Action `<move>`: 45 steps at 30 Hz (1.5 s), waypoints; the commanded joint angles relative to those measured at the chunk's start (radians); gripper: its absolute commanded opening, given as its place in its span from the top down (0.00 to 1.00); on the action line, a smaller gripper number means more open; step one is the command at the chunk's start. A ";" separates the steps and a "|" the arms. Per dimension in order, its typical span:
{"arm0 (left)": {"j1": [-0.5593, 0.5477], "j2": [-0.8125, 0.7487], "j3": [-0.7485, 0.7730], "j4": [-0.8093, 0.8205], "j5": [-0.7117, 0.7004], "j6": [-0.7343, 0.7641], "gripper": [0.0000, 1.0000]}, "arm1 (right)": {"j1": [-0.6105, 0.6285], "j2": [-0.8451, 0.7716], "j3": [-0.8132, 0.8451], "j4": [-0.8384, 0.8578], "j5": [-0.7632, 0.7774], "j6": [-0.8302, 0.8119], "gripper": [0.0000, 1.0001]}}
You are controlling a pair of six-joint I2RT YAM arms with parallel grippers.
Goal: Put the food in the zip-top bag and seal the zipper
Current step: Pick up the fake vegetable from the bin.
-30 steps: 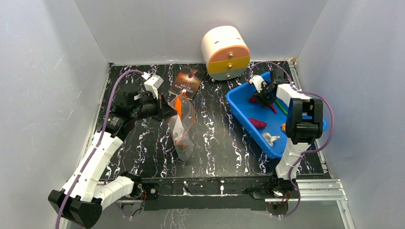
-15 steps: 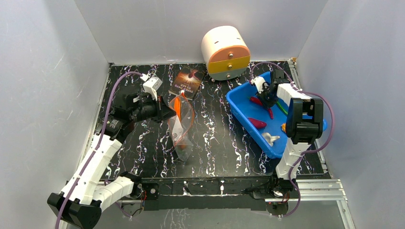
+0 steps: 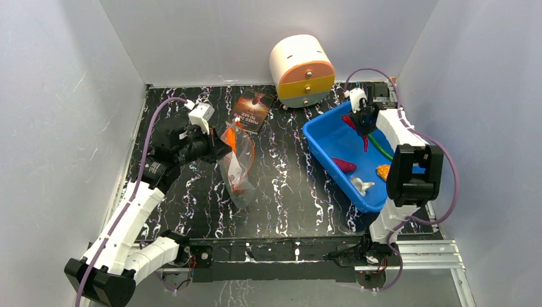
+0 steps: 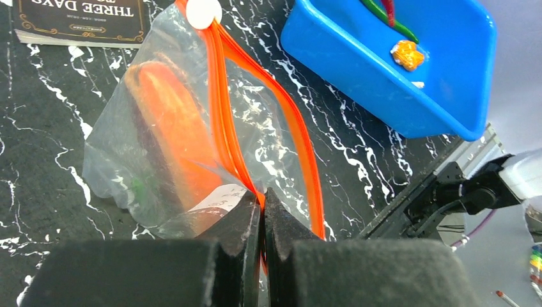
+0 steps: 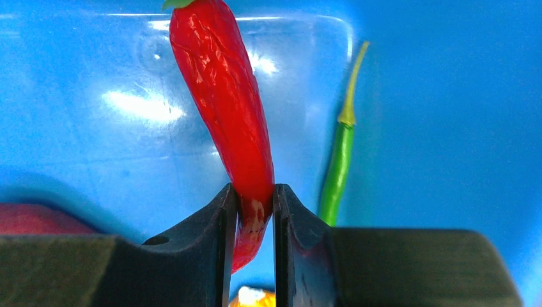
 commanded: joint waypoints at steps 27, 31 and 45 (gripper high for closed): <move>0.001 0.020 0.035 0.147 -0.121 0.112 1.00 | 0.188 -0.352 0.245 0.135 -0.199 0.707 0.99; 0.001 0.056 0.070 0.120 -0.116 0.171 1.00 | 0.245 -0.371 0.247 0.142 -0.264 0.861 1.00; 0.001 0.100 0.121 0.043 -0.056 0.333 1.00 | 0.601 -0.374 0.077 0.258 -0.446 1.165 1.00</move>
